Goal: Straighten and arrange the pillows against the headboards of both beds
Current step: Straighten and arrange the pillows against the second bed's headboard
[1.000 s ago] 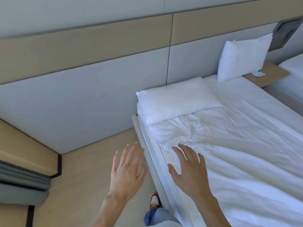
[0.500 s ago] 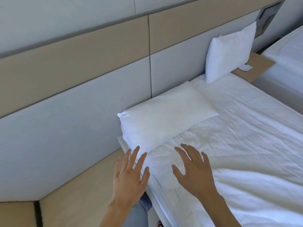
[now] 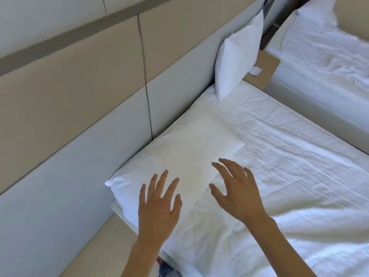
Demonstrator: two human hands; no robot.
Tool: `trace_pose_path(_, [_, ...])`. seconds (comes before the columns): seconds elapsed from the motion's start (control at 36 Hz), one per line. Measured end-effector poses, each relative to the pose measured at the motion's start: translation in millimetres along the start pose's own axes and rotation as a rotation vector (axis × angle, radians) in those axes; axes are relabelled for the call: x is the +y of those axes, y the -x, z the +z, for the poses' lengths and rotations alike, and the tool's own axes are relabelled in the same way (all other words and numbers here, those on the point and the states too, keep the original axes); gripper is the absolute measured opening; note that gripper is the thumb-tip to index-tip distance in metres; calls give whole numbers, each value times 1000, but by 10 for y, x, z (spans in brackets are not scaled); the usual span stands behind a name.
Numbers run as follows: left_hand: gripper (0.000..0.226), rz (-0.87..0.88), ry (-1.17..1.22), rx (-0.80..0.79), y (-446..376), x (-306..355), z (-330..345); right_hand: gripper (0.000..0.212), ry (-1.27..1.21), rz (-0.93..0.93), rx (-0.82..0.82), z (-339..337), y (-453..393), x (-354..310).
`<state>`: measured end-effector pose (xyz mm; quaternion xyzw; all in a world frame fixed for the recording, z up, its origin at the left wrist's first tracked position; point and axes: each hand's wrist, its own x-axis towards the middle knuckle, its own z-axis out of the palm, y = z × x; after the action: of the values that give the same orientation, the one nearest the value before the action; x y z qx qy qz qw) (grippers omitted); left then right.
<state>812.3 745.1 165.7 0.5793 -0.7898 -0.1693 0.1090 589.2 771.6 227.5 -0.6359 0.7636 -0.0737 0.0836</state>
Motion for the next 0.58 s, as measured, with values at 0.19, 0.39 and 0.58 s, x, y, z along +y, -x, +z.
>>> trace_pose_path(0.19, [49, -42, -6, -37, -267, -442, 59, 55, 30, -23, -62, 184, -546, -189])
trace_pose_path(0.39, [47, -137, -12, 22, -467, -805, -8, 52, 15, -122, -61, 407, -1038, -327])
trace_pose_path(0.58, [49, -264, -71, 95, -697, -1024, 150, 50, 3, -230, -67, 773, -1645, -175])
